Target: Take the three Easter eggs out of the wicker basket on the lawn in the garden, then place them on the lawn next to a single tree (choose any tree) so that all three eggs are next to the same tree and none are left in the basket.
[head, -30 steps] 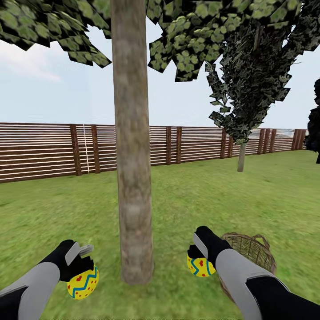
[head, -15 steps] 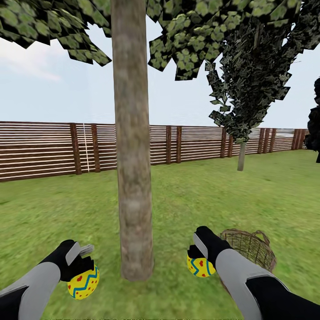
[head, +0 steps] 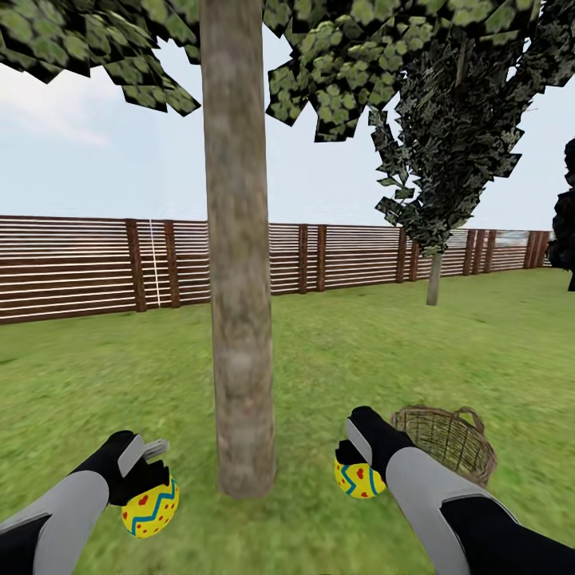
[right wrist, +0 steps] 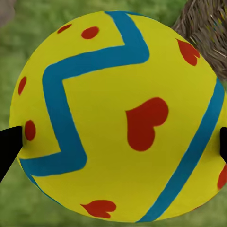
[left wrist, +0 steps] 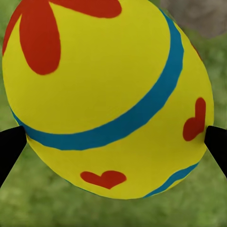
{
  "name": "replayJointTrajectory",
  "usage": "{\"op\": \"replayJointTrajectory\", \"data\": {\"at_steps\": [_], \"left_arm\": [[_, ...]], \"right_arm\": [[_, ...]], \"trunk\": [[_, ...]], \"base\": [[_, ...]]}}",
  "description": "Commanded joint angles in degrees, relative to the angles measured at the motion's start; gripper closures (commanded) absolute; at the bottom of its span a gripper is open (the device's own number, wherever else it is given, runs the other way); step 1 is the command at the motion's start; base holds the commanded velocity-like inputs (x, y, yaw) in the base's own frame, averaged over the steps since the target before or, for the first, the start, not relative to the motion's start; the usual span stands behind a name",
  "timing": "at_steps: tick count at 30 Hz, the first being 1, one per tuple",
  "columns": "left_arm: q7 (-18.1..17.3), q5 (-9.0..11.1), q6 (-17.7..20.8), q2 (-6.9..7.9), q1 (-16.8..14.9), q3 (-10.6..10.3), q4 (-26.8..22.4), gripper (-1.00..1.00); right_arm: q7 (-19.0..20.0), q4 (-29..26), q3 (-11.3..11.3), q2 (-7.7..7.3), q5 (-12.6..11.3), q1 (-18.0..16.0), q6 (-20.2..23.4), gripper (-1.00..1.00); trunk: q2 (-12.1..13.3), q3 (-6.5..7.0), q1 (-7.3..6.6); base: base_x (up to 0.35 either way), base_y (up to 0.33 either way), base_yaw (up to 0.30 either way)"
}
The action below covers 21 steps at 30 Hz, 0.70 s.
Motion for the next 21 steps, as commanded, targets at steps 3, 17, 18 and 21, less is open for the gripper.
{"op": "replayJointTrajectory", "data": {"at_steps": [3, 17, 18, 21], "left_arm": [[0.4, 0.6, 0.2, -0.05, 0.0, 0.1, -0.1, 1.00], [0.4, 0.6, 0.2, -0.09, 0.0, 0.1, -0.1, 1.00], [0.4, 0.6, 0.2, -0.08, 0.0, 0.1, -0.1, 1.00], [0.4, 0.6, 0.2, -0.06, 0.0, 0.1, -0.1, 1.00]], "right_arm": [[-0.3, -0.1, 0.5, 0.00, -0.5, 0.0, 0.3, 1.00], [-0.3, -0.1, 0.5, 0.06, -0.5, 0.0, 0.3, 1.00], [-0.3, -0.1, 0.5, 0.08, -0.5, 0.0, 0.3, 1.00], [-0.2, -0.1, 0.6, 0.09, -0.5, 0.0, 0.3, 1.00]], "trunk": [[-1.3, -0.61, 0.66], [-6.9, -3.13, 3.73], [-7.3, -3.31, 3.95], [-8.5, -3.85, 4.61]], "base": [[0.000, 0.000, 0.000], [0.000, 0.000, 0.000], [0.000, 0.000, 0.000], [0.000, 0.000, 0.000]]}}
